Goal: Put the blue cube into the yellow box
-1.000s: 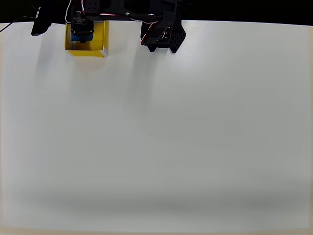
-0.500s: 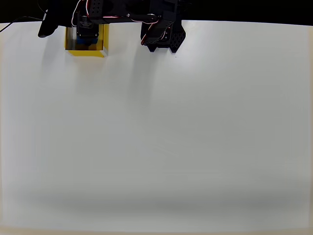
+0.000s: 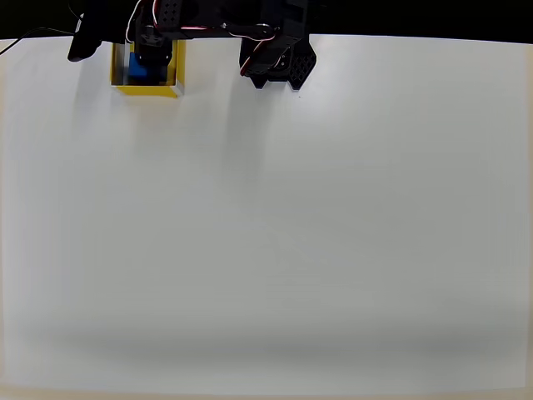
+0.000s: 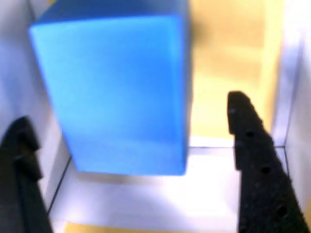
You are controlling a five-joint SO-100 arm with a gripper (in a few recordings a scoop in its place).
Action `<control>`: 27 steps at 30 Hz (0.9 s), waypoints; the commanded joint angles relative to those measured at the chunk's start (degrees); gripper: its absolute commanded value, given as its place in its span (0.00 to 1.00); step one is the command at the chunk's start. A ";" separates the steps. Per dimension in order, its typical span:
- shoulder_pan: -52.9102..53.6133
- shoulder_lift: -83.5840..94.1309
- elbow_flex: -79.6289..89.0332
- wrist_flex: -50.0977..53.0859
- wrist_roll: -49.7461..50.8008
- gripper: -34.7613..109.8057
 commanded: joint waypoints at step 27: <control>-6.68 27.16 -30.85 28.39 -3.87 0.44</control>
